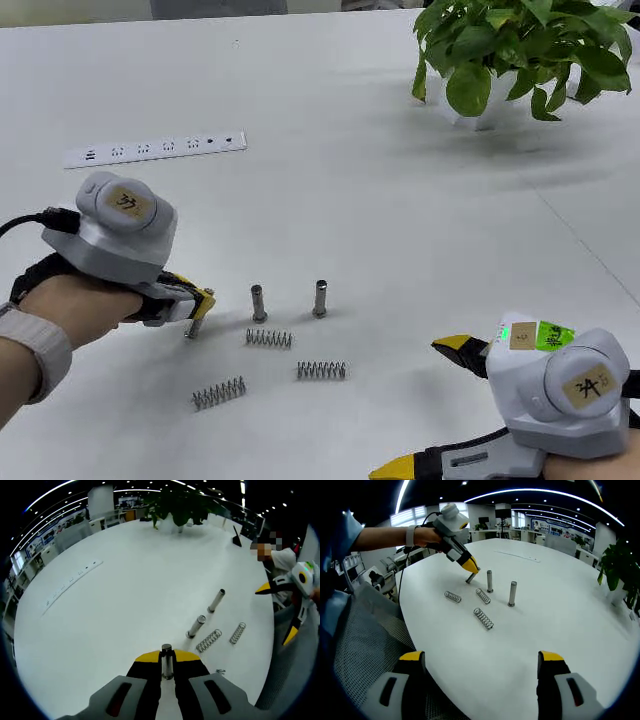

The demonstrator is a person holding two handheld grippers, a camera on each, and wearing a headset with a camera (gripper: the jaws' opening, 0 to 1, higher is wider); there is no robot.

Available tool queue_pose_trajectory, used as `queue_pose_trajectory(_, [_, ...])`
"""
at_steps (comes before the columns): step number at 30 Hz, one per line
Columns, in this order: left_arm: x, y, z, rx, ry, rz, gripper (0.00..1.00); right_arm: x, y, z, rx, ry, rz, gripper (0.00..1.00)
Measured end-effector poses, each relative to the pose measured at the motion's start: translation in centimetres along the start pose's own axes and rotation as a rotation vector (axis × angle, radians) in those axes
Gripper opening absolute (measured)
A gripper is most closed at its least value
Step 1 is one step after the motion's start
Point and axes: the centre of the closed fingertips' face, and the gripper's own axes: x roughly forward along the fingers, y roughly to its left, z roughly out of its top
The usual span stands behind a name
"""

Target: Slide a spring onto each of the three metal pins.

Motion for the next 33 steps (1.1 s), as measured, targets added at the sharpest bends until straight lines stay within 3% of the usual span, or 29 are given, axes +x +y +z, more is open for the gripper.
queue_pose_trajectory(23, [-1.2, 0.0, -0.6, 0.004, -0.03, 0.019, 0.08, 0.2, 0.0, -0.3, 0.002, 0.008, 0.005, 0.94])
queue_pose_trajectory(33, [-1.5, -0.2, -0.7, 0.06, -0.014, 0.037, 0.08, 0.1, 0.0, -0.2, -0.002, 0.004, 0.003, 0.94])
